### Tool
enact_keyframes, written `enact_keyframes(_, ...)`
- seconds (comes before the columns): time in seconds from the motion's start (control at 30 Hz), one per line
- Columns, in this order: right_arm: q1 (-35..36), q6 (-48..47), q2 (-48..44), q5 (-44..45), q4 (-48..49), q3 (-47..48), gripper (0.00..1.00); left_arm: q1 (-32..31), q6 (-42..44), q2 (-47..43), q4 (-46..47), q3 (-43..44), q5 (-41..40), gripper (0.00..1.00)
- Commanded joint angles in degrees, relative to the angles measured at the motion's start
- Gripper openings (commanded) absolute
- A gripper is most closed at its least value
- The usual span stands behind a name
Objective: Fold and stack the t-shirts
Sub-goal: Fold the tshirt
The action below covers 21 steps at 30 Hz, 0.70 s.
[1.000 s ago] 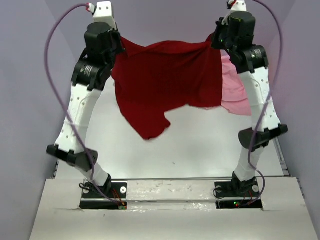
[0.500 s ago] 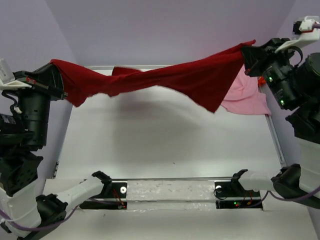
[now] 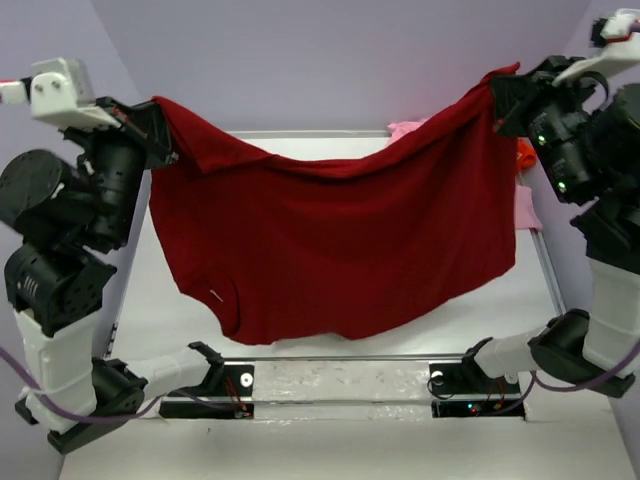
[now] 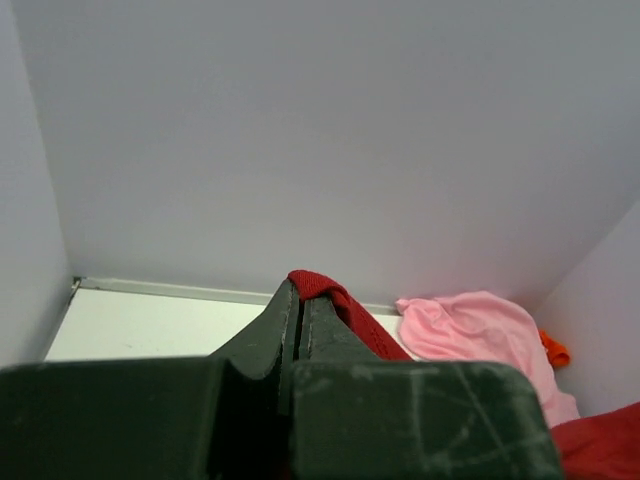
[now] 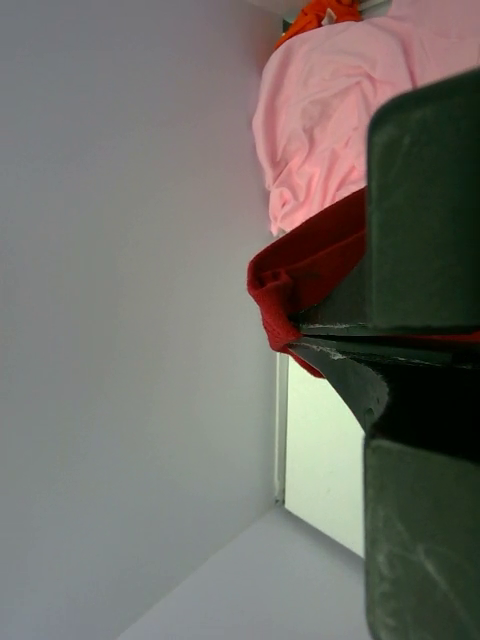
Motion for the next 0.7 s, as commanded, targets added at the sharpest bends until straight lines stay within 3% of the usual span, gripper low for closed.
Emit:
enact_keyframes(0.0, 0.2, -2.4, 7.0, 1.7, 2.6, 3.6, 0.00, -4.6, 2.5, 7.0, 2.9, 6.9, -4.0, 0.00)
enact_keyframes(0.1, 0.2, -2.0, 11.8, 2.8, 2.5, 5.8, 0.00, -7.0, 4.5, 10.4, 3.0, 10.1, -9.3, 0.00)
enact_keyframes(0.2, 0.2, -2.4, 15.7, 5.3, 4.6, 1.8, 0.00, -6.7, 5.7, 13.1, 4.4, 5.0, -11.5, 0.00)
enact_keyframes(0.33, -2.3, -2.4, 18.7, 4.3, 10.0, -4.6, 0.00, 5.8, 3.9, 13.7, 11.3, -8.3, -2.0, 0.00)
enact_keyframes(0.4, -3.6, -2.2, 21.3, 3.5, 12.0, -6.1, 0.00, 8.5, 3.9, 14.9, 15.3, -13.6, -0.6, 0.00)
enact_keyframes(0.43, -4.7, -2.2, 22.2, 3.8, 12.5, -6.1, 0.00, 9.1, 4.2, 15.3, 16.6, -13.6, -1.7, 0.04)
enact_keyframes(0.47, -5.3, -2.0, 23.1, 3.8, 13.3, -6.9, 0.00, 10.1, 4.5, 16.3, 19.0, -16.8, -3.1, 0.30)
enact_keyframes(0.5, -6.7, -1.8, 24.3, 4.3, 13.6, -7.2, 0.06, 10.8, 4.5, 17.1, 20.0, -19.3, -3.4, 0.50)
enact_keyframes(0.53, -7.6, -1.5, 27.2, 3.8, 13.5, -6.5, 0.07, 11.5, 4.1, 18.0, 21.7, -20.0, -3.3, 0.46)
enact_keyframes(0.57, -8.4, -0.9, 28.8, 3.2, 13.1, -5.8, 0.00, 12.4, 3.8, 18.8, 22.7, -20.7, -1.6, 0.32)
enact_keyframes(0.63, -9.9, 0.5, 31.8, 0.7, 12.4, -4.4, 0.00, 13.9, 3.6, 21.5, 24.2, -21.8, -1.3, 0.29)
enact_keyframes(0.67, -11.1, 1.5, 34.8, -0.2, 12.1, -3.3, 0.00, 14.0, 3.8, 22.4, 25.3, -22.3, -1.6, 0.11)
